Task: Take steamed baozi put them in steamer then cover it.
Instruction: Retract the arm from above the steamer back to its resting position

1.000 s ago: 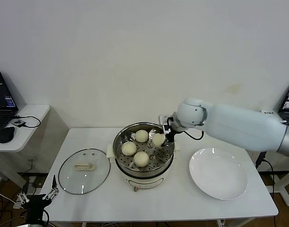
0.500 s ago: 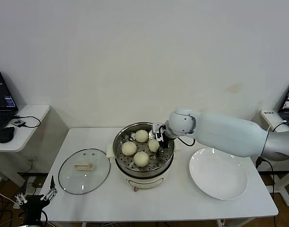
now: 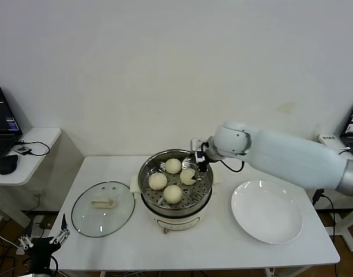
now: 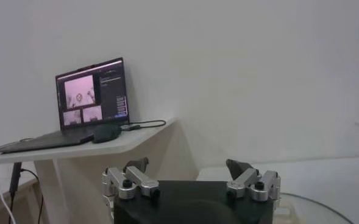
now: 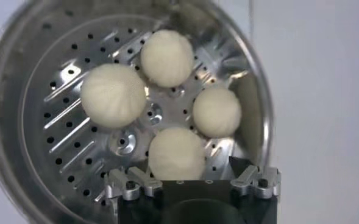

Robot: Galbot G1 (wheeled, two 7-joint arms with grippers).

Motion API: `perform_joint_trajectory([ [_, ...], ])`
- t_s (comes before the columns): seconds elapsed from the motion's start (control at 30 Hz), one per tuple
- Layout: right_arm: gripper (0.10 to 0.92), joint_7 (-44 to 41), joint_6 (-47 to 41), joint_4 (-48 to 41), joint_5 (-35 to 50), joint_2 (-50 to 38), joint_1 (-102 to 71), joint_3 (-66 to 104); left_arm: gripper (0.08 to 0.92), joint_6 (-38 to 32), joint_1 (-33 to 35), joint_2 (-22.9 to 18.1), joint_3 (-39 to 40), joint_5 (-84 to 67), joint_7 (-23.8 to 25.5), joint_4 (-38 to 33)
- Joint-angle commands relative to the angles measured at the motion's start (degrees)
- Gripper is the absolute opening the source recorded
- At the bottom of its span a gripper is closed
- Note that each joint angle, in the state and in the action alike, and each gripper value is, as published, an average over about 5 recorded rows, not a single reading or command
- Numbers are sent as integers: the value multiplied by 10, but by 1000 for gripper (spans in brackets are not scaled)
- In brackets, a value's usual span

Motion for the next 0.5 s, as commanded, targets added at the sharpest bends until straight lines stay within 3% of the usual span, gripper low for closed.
perform_joint_trajectory([
  [0.03, 823, 154, 49, 140, 57, -197, -152, 184, 823, 1, -5, 2, 3, 0, -2, 6],
  [0.17, 823, 292, 137, 195, 62, -253, -437, 423, 823, 5, -14, 4, 10, 5, -5, 13],
  [0.27, 823, 339, 213, 213, 35, -241, -665, 622, 823, 9, -21, 6, 18, 13, -8, 17],
  [0.5, 823, 352, 393, 195, -71, -46, -968, 907, 823, 28, -29, 6, 41, 38, -16, 23],
])
